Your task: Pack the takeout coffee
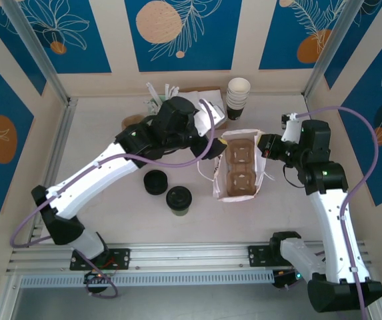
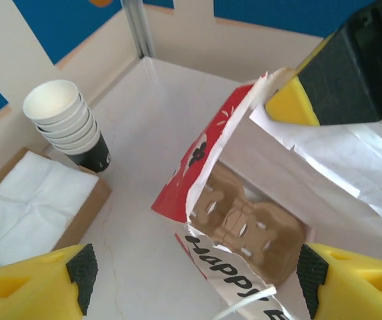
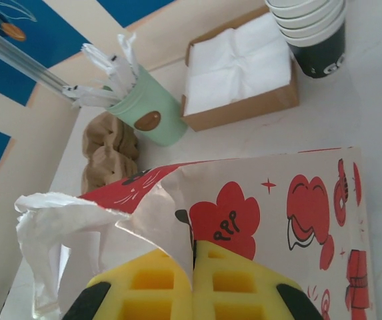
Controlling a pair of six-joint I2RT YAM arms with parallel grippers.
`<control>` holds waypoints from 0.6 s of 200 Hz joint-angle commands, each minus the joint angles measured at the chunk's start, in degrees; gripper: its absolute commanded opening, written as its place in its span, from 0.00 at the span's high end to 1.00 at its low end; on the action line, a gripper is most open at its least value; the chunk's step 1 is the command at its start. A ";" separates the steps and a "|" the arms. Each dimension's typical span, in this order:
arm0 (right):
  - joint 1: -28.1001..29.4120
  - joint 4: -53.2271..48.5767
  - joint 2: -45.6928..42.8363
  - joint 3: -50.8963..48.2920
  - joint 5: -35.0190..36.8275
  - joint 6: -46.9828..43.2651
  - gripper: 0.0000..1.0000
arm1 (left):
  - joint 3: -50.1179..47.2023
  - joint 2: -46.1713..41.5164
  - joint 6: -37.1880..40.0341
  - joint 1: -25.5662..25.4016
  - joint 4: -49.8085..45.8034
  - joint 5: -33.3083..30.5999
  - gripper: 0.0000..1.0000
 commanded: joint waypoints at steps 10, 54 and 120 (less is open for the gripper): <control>0.57 7.90 -3.45 -3.19 -5.60 -1.44 1.00 | -4.02 -3.80 -0.11 0.43 7.20 -0.85 0.20; 0.81 9.39 -5.21 -4.60 -7.03 -1.64 1.00 | -5.78 -4.66 -0.11 0.43 7.60 -0.85 0.20; 0.93 7.76 -4.62 -5.44 -5.97 1.39 1.00 | -5.05 -3.65 -0.35 0.43 6.68 -0.85 0.20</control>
